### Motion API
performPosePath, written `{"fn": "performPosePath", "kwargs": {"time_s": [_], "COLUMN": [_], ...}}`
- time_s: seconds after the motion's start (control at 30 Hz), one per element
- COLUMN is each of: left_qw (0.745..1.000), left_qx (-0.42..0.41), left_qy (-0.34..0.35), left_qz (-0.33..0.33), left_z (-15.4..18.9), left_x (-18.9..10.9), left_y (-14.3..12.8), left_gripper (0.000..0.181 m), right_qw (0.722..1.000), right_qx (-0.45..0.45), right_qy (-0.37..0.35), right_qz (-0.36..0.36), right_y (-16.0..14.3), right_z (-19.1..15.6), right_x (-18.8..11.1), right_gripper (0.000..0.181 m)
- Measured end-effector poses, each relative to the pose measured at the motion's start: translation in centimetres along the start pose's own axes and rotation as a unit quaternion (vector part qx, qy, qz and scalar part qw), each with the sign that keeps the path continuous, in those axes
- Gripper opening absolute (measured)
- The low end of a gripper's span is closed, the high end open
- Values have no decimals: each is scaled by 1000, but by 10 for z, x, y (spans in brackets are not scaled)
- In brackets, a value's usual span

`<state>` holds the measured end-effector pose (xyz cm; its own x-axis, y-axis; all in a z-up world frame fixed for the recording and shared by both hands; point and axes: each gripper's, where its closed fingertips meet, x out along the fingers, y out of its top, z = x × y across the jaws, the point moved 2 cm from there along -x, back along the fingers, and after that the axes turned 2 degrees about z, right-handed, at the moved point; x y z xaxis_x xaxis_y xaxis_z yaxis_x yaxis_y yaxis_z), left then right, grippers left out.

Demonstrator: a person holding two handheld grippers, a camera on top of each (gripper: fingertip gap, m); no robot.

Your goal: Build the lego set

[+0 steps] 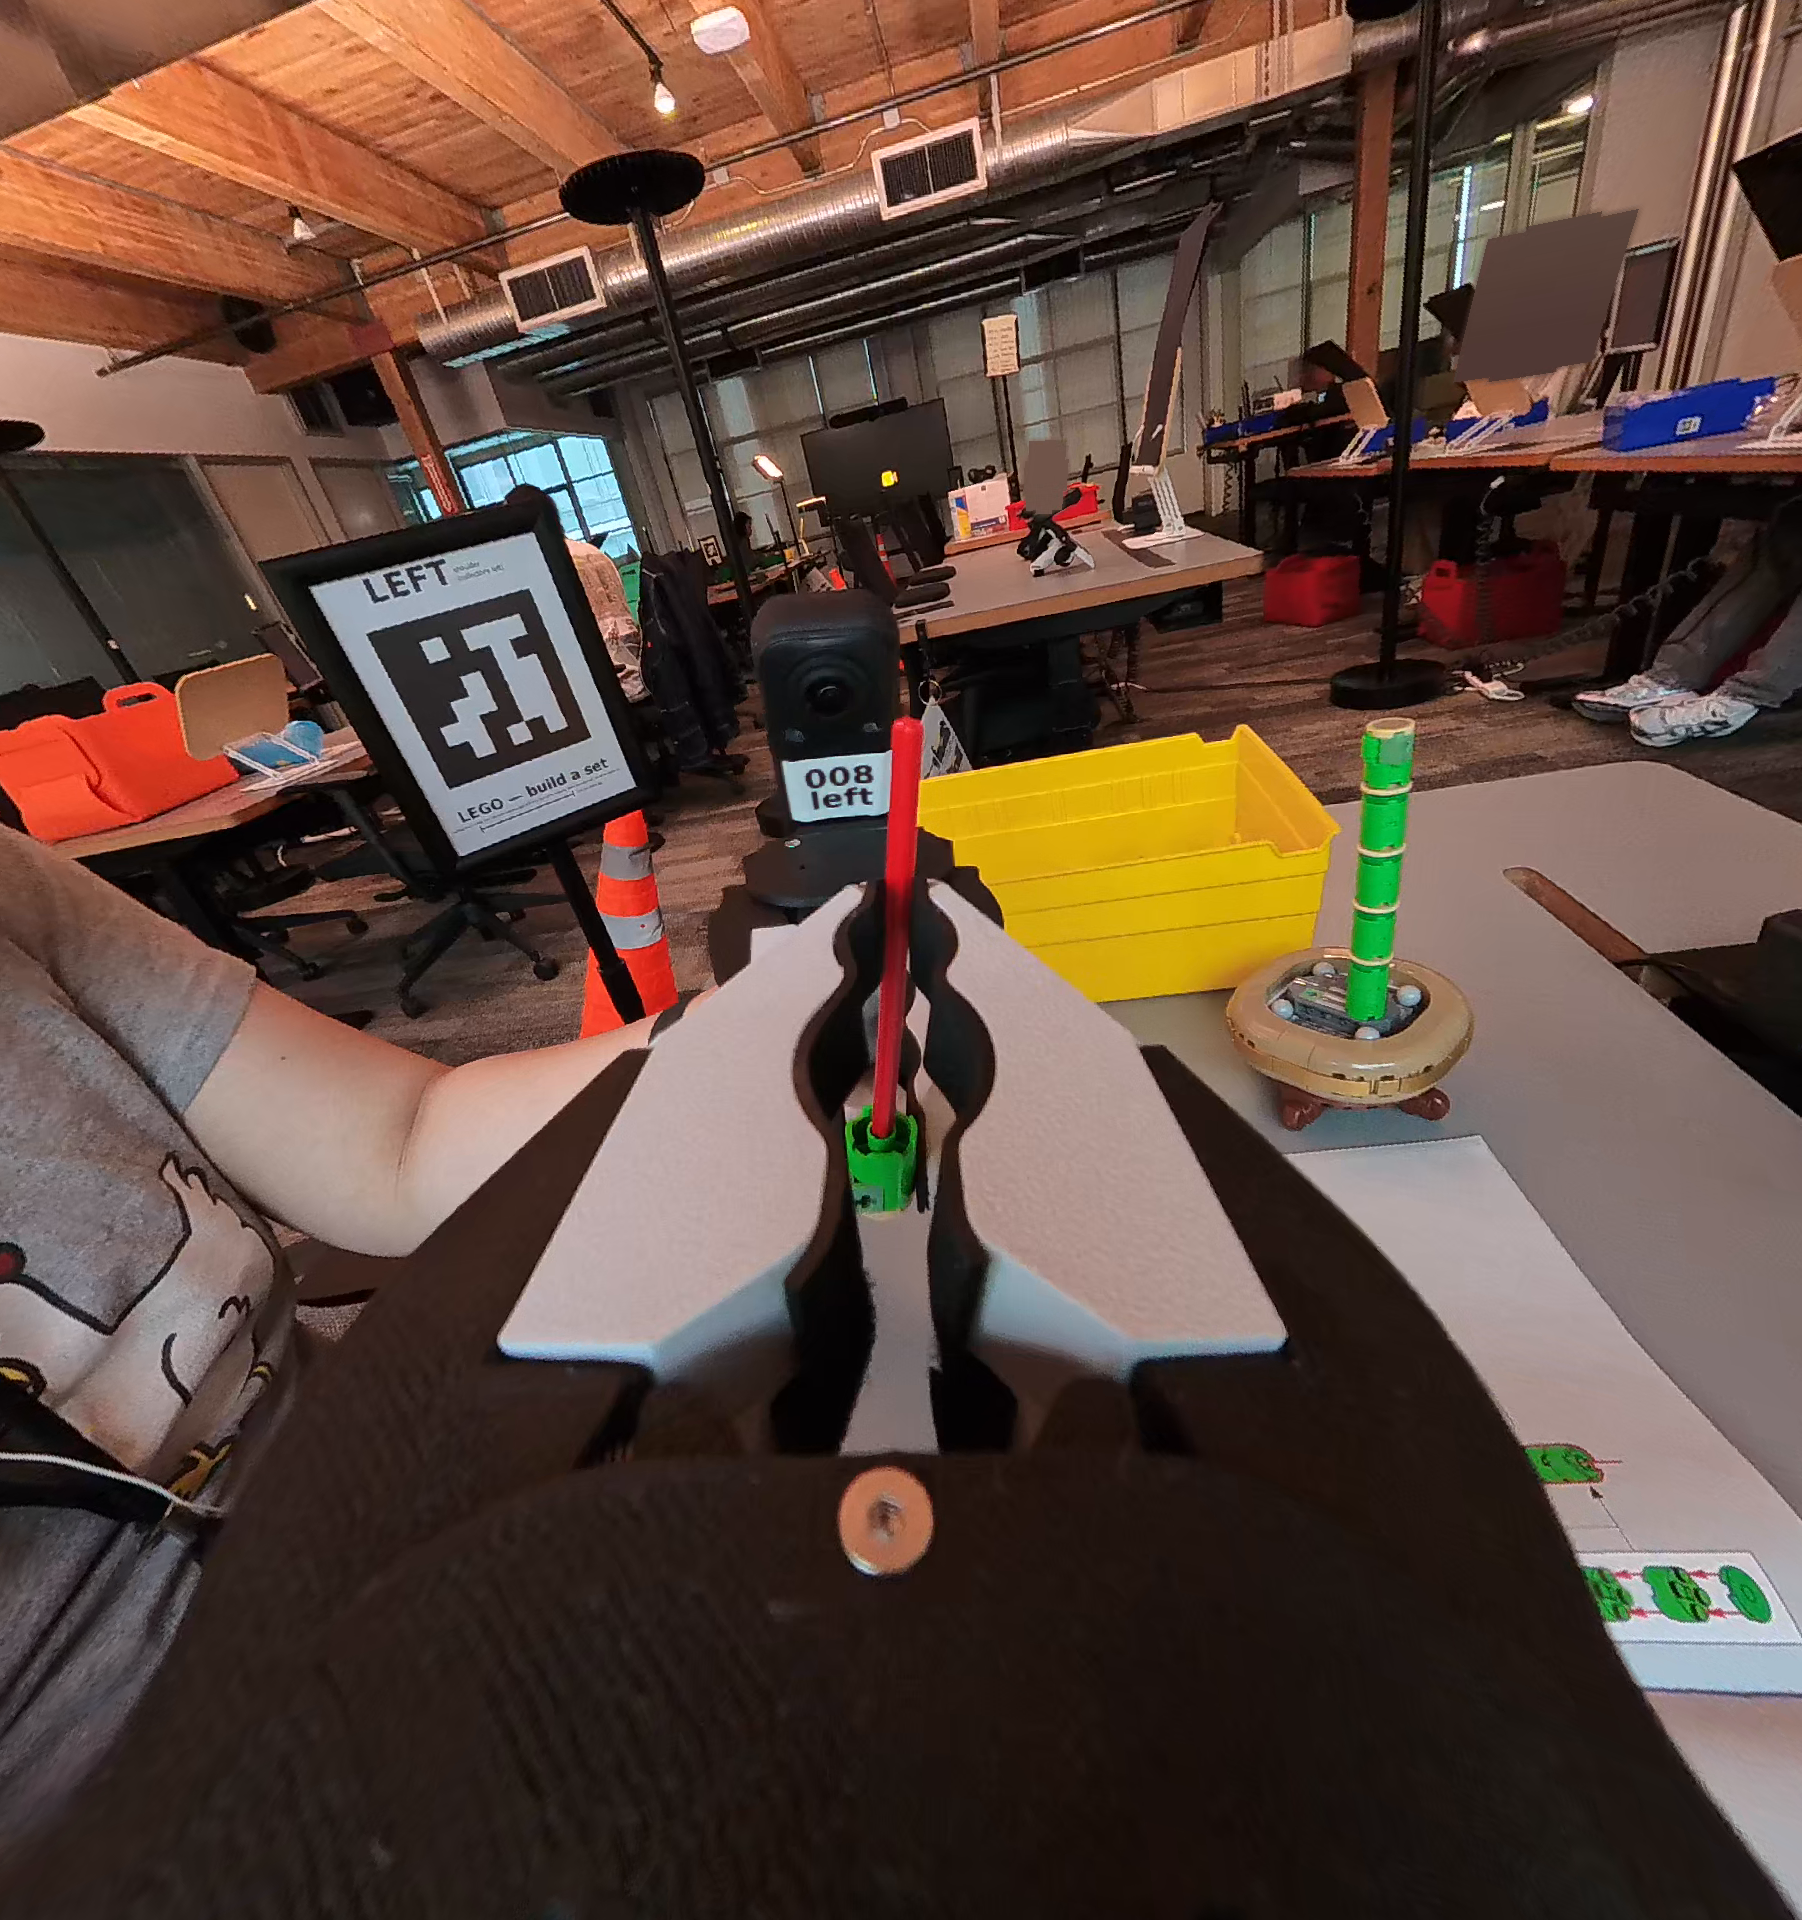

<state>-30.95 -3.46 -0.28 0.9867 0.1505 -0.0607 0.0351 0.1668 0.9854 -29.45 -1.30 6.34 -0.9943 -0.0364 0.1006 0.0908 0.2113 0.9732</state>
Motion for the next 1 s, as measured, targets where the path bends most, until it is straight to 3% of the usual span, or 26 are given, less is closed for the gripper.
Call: {"fn": "performPosePath", "kwargs": {"time_s": [1.0], "left_qw": [1000], "left_qx": [-11], "left_qy": [-1], "left_qz": [-1], "left_z": [-2], "left_x": [0], "left_y": [-1], "left_gripper": [13], "right_qw": [1000], "right_qx": [-3], "right_qy": [5], "right_qz": [9], "right_y": [-3], "right_z": [2], "right_x": [-4], "right_gripper": [2]}}
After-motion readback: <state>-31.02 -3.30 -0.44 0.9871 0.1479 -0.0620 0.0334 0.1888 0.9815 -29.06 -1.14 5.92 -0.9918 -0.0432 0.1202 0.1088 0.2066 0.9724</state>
